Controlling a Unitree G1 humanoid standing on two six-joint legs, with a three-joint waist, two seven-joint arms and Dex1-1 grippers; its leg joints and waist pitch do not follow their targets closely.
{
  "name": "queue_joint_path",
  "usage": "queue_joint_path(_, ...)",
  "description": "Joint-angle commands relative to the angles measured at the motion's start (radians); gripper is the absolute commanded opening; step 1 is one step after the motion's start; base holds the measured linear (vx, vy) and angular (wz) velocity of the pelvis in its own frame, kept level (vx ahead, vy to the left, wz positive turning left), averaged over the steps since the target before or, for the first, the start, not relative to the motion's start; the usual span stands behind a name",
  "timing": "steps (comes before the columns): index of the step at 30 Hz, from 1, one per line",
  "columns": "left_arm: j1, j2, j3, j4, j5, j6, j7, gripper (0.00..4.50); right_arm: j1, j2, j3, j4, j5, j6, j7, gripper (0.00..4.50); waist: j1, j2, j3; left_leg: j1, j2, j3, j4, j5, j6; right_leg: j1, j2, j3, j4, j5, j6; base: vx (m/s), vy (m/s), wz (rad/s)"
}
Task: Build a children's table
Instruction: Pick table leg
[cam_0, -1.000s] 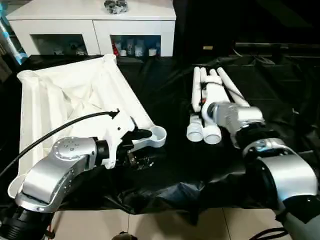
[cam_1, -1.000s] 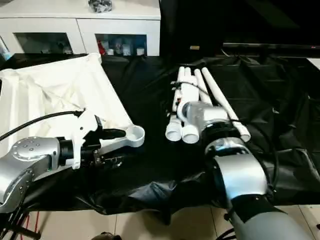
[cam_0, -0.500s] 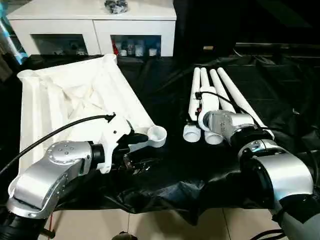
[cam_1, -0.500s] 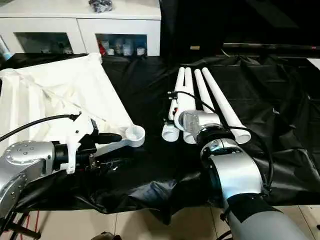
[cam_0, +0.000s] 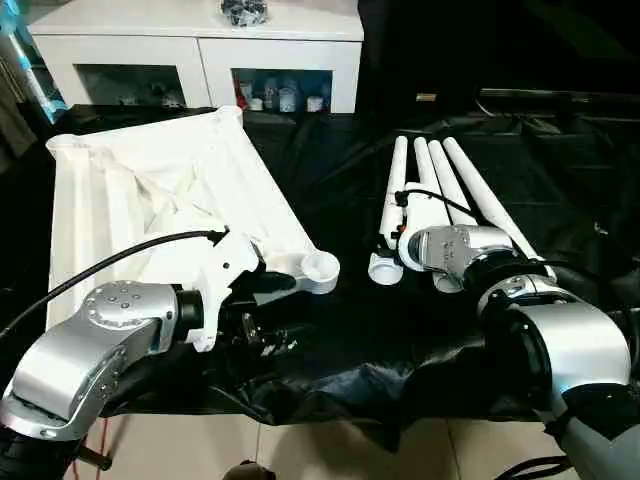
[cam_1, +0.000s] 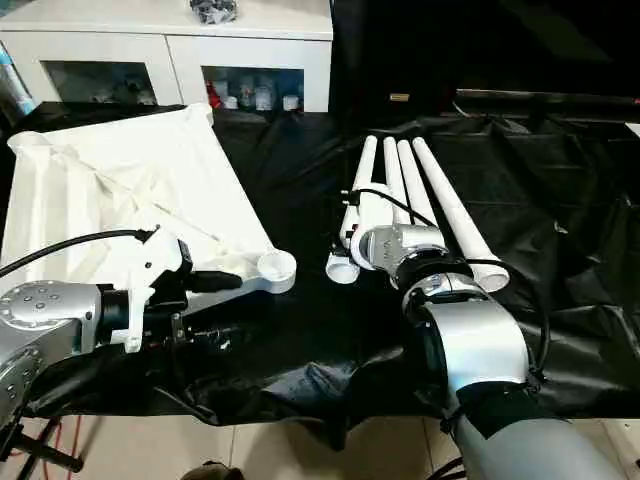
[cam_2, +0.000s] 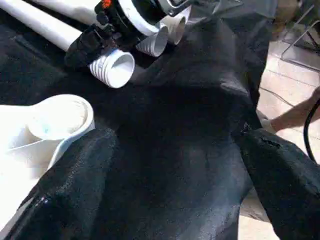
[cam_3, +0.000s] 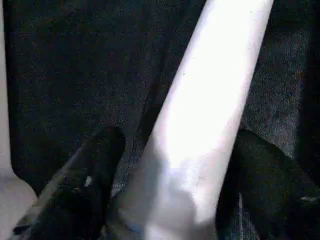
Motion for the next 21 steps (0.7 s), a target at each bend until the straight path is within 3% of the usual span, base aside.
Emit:
queue_joint_path(1,-0.007,0.015,-0.008,-0.02,-0.017,0.014,0.0,4.5,-0.008,-0.012,-0.012,0.016,-0.013,0.025,-0.018,3.18,0.001,0.003,-0.064,0.031,0.034,-0.006,-0.07,-0.26,-0.074,0.026,-0.044,0.02,-0.064,-0.137,-0.192,0.0,0.0,0.0)
queue_joint_path(8,-0.007,0.011,-0.009,-0.037,-0.038,0.039,0.002,4.5,0.017,-0.018,-0.026,0.018,-0.018,0.038,-0.03,2.62,0.0,-0.002,-0.061,0.034,0.035,-0.008,-0.073,-0.306,-0.093,0.022,-0.045,0.021,-0.069,-0.192,-0.175,0.0,0.0,0.0)
queue_joint_path(14,-0.009,0.011,-0.016,-0.038,-0.055,0.053,-0.002,4.5,0.032,-0.028,-0.04,0.018,-0.022,0.044,-0.033,2.11,-0.001,-0.003,-0.061,0.033,0.033,-0.008,-0.072,-0.305,-0.097,0.022,-0.043,0.021,-0.069,-0.186,-0.169,0.0,0.0,0.0)
queue_joint_path(21,-0.02,-0.003,-0.023,-0.018,-0.053,0.055,0.01,4.5,0.044,-0.038,-0.049,0.017,-0.026,0.041,-0.024,1.94,-0.001,-0.003,-0.061,0.036,0.034,-0.009,-0.073,-0.334,-0.103,0.018,-0.043,0.021,-0.071,-0.211,-0.167,0.0,0.0,0.0)
